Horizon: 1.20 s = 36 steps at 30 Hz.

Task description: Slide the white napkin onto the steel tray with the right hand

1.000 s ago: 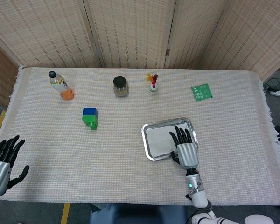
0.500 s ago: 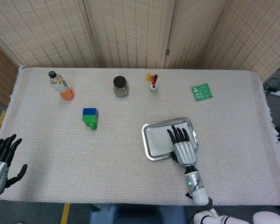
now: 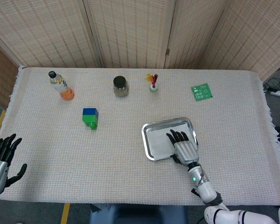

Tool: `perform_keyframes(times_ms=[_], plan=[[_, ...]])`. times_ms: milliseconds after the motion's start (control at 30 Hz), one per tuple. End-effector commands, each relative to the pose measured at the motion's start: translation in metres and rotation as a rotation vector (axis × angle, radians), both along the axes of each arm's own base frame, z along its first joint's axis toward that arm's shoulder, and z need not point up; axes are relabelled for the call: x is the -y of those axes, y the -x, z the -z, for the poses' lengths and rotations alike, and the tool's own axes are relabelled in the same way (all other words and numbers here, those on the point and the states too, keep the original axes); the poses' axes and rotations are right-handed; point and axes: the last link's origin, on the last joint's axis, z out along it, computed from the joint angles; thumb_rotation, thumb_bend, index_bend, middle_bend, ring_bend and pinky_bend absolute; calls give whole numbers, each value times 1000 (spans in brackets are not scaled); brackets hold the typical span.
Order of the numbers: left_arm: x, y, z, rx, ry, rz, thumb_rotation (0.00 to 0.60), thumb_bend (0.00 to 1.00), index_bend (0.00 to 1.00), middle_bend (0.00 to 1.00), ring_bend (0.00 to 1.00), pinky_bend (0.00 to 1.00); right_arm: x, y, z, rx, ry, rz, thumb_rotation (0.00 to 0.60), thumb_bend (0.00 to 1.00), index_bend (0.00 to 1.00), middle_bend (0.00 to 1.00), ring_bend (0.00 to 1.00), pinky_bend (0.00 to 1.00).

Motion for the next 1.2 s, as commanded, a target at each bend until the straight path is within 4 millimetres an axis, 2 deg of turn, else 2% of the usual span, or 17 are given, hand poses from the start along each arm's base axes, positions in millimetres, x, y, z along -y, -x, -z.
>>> perform_keyframes(times_ms=[33,333,567,900,1200], plan=[[0,0,0,-4,1,1,600,444,0,0,0,0,5,-6,-11,-41,-61,-4,600,531,0,0,0,0],[0,0,1,-8,3,2,600,444,0,0,0,0,16,-7,-18,-109,-93,24,600,442,0,0,0,0],[0,0,2,-8,5,-3,600,444,0,0,0,0,28,-16,-12,-167,-134,18,600,436,0,0,0,0],[-2,1,3,-15,15,-11,600,444,0,0,0,0,35,-28,-26,-253,-191,20,600,414,0,0,0,0],[-1,0,4,-18,12,-10,600,444,0,0,0,0,44,-42,-17,-238,-164,-4,600,414,0,0,0,0]])
